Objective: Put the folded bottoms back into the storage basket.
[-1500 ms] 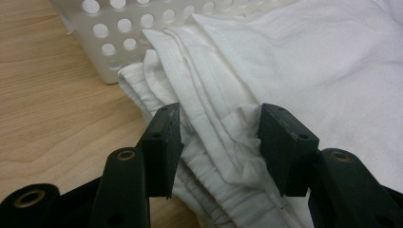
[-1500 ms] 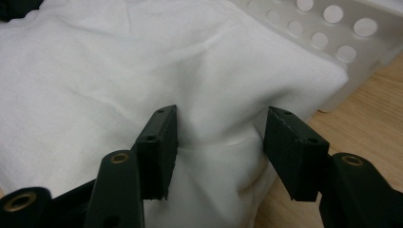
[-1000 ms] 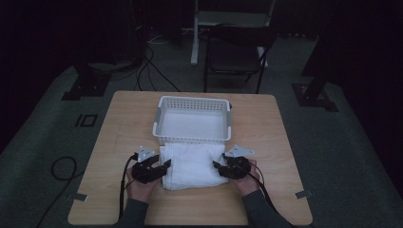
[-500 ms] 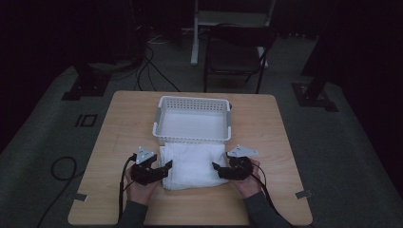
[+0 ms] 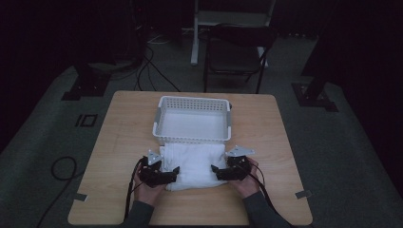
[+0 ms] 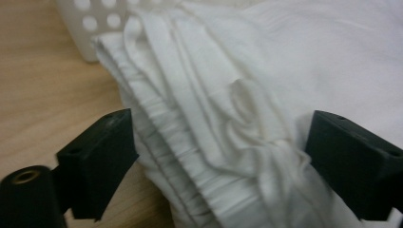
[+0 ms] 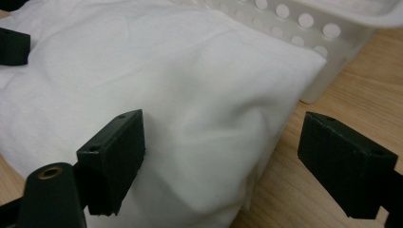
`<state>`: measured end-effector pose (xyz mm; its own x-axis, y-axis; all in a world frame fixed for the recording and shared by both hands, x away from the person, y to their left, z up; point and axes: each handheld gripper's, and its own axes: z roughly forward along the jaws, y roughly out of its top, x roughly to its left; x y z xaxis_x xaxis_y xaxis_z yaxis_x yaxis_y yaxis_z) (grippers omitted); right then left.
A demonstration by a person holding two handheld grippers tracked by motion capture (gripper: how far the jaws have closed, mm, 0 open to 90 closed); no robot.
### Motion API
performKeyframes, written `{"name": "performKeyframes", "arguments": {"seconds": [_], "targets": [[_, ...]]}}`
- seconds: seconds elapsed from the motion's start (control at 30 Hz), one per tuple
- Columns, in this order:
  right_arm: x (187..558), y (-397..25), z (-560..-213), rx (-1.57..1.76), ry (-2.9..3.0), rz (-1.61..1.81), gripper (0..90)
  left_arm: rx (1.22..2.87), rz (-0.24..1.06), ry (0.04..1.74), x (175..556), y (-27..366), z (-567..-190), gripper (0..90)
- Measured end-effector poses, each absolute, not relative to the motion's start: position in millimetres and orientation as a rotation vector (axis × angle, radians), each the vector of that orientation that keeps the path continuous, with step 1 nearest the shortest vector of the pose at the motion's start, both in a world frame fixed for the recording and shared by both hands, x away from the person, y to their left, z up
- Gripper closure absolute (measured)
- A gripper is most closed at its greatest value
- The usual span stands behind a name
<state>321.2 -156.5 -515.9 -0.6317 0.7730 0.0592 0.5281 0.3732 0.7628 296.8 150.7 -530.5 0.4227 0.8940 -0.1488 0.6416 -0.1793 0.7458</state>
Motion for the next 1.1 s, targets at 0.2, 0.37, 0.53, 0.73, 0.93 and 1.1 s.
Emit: {"name": "performKeyframes", "arguments": {"seconds": [0.2,0.37,0.53,0.73,0.93,1.1], "targets": [[323.5,-157.8,-518.0,1.164,2.332,1.127,15.5,1.921,0.358,1.312,305.0,154.4,-540.1,0.8],[324.8,-158.5,-517.8,1.184,2.336,1.163,15.5,1.926,0.339,1.290,309.5,156.6,-545.0,0.0],[329.0,-157.9,-521.4,1.210,2.354,1.183,14.7,1.904,0.239,1.292,315.2,162.2,-550.3,0.0],[327.7,-157.9,-517.7,1.212,2.358,1.238,14.2,1.891,0.184,1.281,319.0,165.2,-554.0,0.0],[333.7,-155.2,-526.4,1.244,2.390,1.183,11.3,1.895,0.178,1.244,320.2,166.5,-555.5,0.0],[340.2,-155.9,-534.0,1.306,2.408,1.171,9.4,1.894,0.180,1.236,320.3,166.5,-556.0,0.0]]}}
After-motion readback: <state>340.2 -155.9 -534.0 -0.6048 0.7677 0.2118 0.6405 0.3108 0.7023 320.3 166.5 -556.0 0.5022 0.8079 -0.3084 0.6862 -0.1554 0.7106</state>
